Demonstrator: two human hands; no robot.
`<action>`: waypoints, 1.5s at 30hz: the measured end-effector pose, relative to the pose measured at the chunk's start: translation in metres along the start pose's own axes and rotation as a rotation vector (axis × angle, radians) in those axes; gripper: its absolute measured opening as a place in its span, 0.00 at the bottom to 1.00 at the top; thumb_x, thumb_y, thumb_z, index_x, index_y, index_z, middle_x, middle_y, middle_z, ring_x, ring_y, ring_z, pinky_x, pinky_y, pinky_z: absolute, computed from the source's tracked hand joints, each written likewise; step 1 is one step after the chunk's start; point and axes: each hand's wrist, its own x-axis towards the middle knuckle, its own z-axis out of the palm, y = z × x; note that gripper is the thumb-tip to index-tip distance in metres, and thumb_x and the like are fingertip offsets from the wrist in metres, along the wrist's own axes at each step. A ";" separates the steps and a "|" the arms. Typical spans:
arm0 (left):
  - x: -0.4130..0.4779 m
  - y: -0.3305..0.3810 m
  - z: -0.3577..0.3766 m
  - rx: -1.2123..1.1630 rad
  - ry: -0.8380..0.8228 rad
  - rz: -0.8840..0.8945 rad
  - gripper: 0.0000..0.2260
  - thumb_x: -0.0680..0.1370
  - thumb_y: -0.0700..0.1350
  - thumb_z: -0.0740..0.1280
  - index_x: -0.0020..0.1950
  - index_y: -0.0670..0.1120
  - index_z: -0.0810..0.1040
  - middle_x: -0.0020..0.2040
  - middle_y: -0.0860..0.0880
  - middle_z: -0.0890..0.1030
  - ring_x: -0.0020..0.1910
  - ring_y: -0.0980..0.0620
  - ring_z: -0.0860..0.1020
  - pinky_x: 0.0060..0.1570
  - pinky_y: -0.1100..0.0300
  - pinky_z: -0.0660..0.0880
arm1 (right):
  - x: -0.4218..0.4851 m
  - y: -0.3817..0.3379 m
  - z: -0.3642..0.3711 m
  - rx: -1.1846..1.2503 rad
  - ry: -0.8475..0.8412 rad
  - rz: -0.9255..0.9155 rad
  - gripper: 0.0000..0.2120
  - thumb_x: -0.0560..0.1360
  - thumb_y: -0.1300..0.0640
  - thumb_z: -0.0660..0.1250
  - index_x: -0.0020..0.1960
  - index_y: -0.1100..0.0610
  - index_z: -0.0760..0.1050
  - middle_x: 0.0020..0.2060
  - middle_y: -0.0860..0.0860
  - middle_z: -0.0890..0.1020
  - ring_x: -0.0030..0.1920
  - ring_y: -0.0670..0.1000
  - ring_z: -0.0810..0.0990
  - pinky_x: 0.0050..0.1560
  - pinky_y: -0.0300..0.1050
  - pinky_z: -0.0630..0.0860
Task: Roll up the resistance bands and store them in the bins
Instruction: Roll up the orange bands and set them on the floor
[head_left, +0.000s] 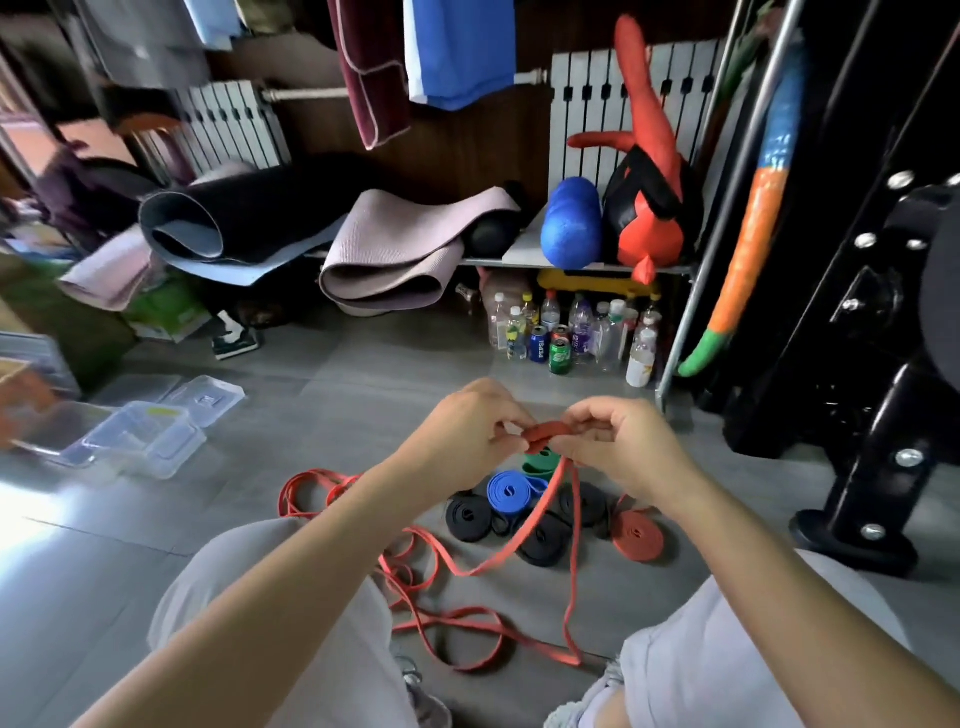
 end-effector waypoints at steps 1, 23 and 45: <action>0.000 0.003 0.000 0.061 -0.004 0.015 0.09 0.75 0.42 0.69 0.53 0.50 0.82 0.45 0.53 0.76 0.44 0.55 0.76 0.48 0.65 0.71 | 0.000 -0.001 0.001 -0.010 -0.004 -0.004 0.10 0.67 0.62 0.75 0.39 0.48 0.79 0.35 0.53 0.84 0.33 0.47 0.82 0.37 0.38 0.79; 0.025 -0.029 0.023 -0.859 -0.009 -0.197 0.05 0.71 0.37 0.74 0.43 0.46 0.82 0.38 0.47 0.84 0.38 0.48 0.83 0.36 0.61 0.78 | 0.005 0.015 0.013 0.192 0.064 0.064 0.07 0.61 0.54 0.74 0.36 0.42 0.83 0.36 0.44 0.85 0.36 0.40 0.83 0.38 0.30 0.75; 0.022 -0.050 0.023 -0.473 0.079 -0.092 0.09 0.71 0.40 0.73 0.41 0.55 0.81 0.33 0.62 0.81 0.33 0.65 0.76 0.36 0.72 0.71 | 0.020 0.014 0.033 -0.236 0.110 -0.031 0.10 0.69 0.61 0.72 0.42 0.45 0.79 0.36 0.42 0.82 0.42 0.41 0.79 0.46 0.31 0.73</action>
